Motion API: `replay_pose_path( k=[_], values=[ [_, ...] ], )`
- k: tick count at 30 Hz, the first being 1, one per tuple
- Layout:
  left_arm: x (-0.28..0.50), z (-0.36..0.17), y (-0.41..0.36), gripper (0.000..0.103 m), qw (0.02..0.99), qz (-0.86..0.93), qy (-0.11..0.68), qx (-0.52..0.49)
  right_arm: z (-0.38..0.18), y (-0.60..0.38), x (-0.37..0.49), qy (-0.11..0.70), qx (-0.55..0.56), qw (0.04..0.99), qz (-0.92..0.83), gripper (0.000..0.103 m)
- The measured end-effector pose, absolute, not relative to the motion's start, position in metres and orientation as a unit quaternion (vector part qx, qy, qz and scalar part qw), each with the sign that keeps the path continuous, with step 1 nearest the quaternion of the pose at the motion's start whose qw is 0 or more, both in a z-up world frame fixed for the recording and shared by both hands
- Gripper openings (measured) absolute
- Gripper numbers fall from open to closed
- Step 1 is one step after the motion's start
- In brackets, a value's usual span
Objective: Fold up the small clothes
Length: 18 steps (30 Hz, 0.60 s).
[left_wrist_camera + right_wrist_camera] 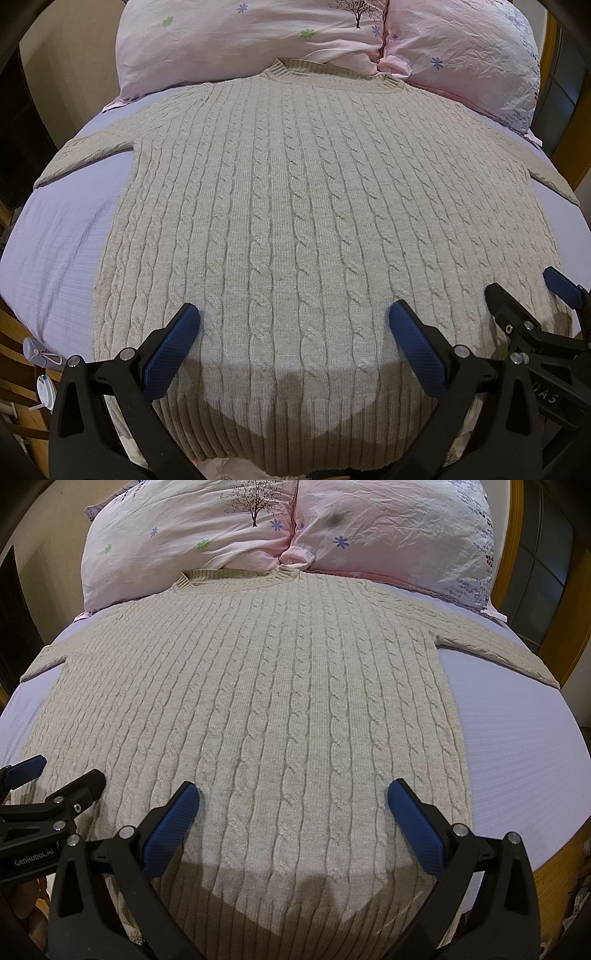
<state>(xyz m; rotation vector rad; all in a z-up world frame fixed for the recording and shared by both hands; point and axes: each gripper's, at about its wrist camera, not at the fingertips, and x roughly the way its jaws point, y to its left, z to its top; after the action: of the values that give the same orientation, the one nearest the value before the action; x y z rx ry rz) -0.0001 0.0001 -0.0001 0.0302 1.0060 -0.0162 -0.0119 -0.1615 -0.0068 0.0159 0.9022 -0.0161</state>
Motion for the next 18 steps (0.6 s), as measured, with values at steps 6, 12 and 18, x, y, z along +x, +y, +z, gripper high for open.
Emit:
replay_pose_path(
  k=[6,12,18],
  values=[
    [-0.0002,-0.0003,0.0002,0.102,0.876,-0.008,0.482,0.015,-0.0069,-0.1616,-0.0116,0.436,0.008,0.900,-0.008,0.101],
    [-0.0003,-0.0004,0.0001,0.102,0.876,-0.008,0.482,0.015,-0.0068,-0.1618,-0.0116,0.436,0.007,0.900,-0.008,0.101],
    [-0.0002,-0.0003,0.0001,0.102,0.876,-0.008,0.482,0.015,-0.0052,-0.1617,-0.0118,0.436,0.008,0.900,-0.008,0.101]
  ],
)
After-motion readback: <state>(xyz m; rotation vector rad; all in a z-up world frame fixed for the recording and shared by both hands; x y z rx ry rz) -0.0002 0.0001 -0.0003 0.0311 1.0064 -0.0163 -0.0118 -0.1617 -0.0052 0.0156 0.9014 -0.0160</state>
